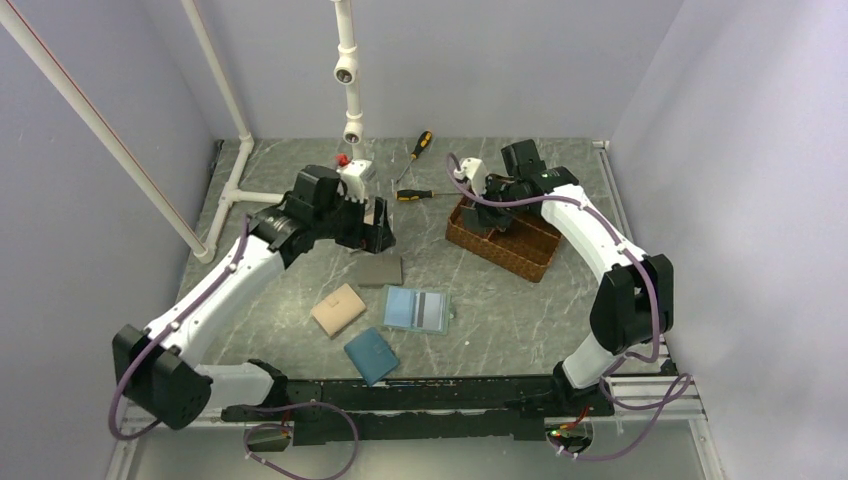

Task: Take the credit cards out of the card holder
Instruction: Place the credit card in the storage box.

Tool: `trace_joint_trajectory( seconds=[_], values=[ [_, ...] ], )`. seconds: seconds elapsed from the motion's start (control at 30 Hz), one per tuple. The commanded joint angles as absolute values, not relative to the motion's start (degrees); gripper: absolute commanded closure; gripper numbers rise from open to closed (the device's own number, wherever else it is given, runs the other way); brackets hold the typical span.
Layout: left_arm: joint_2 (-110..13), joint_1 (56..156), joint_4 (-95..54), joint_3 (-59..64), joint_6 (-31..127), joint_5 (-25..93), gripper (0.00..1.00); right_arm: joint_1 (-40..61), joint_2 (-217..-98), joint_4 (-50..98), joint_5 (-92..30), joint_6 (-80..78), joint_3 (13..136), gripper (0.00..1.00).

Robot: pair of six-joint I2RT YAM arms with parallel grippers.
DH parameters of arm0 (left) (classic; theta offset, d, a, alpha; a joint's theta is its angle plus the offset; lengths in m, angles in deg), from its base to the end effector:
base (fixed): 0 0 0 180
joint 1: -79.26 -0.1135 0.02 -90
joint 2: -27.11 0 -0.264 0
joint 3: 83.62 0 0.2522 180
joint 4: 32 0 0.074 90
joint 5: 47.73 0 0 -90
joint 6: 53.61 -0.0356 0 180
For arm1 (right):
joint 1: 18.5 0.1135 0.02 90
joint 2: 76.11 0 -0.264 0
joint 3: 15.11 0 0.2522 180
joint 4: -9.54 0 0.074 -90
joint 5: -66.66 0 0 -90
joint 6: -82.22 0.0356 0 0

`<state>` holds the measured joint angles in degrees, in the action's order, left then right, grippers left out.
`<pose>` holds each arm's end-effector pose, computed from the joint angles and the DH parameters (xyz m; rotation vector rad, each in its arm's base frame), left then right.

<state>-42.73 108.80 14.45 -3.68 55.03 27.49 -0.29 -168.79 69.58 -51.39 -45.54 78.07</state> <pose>0.2258 -0.1384 0.3413 0.3653 2.2550 -0.7404 0.3158 0.1215 0.2885 -1.3213 2.1247 0.4991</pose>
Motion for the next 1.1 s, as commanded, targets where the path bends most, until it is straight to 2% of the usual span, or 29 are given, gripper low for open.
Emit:
trace_joint_trajectory(
  seconds=[0.0, 0.23, 0.57, 0.67, 0.73, 0.77, 0.9, 1.07],
  values=[
    [-47.2, 108.5, 20.3, -2.5, 43.3, 31.3, 0.09, -0.1, -168.9, 60.3, -38.7, -50.6, 81.1, 1.00],
    [-44.5, 108.3, 16.2, -7.8, 41.1, 36.0, 0.08, -0.1, -175.5, 51.2, -28.5, -64.4, 79.1, 1.00],
    [-41.7, 107.8, 15.1, -9.9, 40.3, 37.6, 0.04, -0.4, -180.9, 35.6, -21.4, -70.6, 73.7, 0.98],
    [-41.7, 107.6, 14.8, -10.0, 40.3, 37.8, 0.04, -0.5, -182.5, 32.2, -20.4, -71.0, 72.6, 0.87],
    [-41.9, 107.5, 14.9, -10.0, 40.3, 37.9, 0.04, -0.5, -184.2, 34.2, -20.5, -70.5, 73.5, 0.62],
    [-41.9, 107.4, 15.0, -10.0, 40.3, 37.8, 0.04, -0.7, -184.7, 37.5, -22.3, -69.5, 74.8, 0.54],
    [-41.8, 107.2, 14.9, -10.1, 40.3, 38.1, 0.04, -1.7, -181.0, 46.0, -33.4, -65.3, 76.7, 0.44],
    [-41.8, 106.9, 14.8, -9.9, 40.4, 37.0, 0.04, -3.0, -176.4, 53.4, -40.5, -60.8, 78.5, 0.43]
  ],
)
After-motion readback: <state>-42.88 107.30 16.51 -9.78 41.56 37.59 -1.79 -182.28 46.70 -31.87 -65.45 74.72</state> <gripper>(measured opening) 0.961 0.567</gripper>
